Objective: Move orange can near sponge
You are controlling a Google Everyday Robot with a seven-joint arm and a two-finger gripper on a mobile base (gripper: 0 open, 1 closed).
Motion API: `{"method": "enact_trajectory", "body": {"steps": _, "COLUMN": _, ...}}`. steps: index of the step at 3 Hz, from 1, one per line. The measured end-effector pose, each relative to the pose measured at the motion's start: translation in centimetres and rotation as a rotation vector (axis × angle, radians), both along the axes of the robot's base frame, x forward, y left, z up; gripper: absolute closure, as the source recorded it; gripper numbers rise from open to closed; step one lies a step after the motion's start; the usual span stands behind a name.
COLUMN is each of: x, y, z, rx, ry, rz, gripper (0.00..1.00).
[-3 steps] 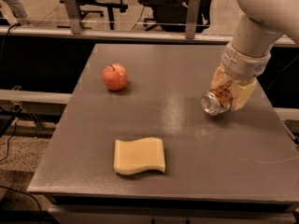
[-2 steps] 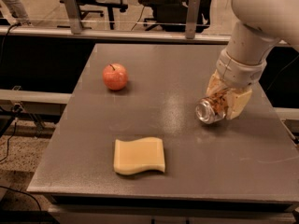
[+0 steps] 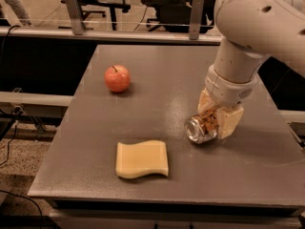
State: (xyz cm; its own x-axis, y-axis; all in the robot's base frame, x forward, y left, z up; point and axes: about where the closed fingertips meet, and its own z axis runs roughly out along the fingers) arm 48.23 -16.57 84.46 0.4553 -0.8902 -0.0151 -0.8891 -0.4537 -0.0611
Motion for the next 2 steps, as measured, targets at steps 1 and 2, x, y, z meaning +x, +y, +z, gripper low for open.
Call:
{"method": "enact_trajectory", "body": {"steps": 1, "x": -0.7, "y": 1.3, "z": -0.5, "rx": -0.005, "ry": 0.019, "rz": -0.001, "gripper": 1.00}}
{"method": "enact_trajectory", "body": {"steps": 2, "x": -1.2, "y": 2.6, "z": -0.7, "rx": -0.016, "ry": 0.031, "rz": 0.003, "gripper": 0.83}}
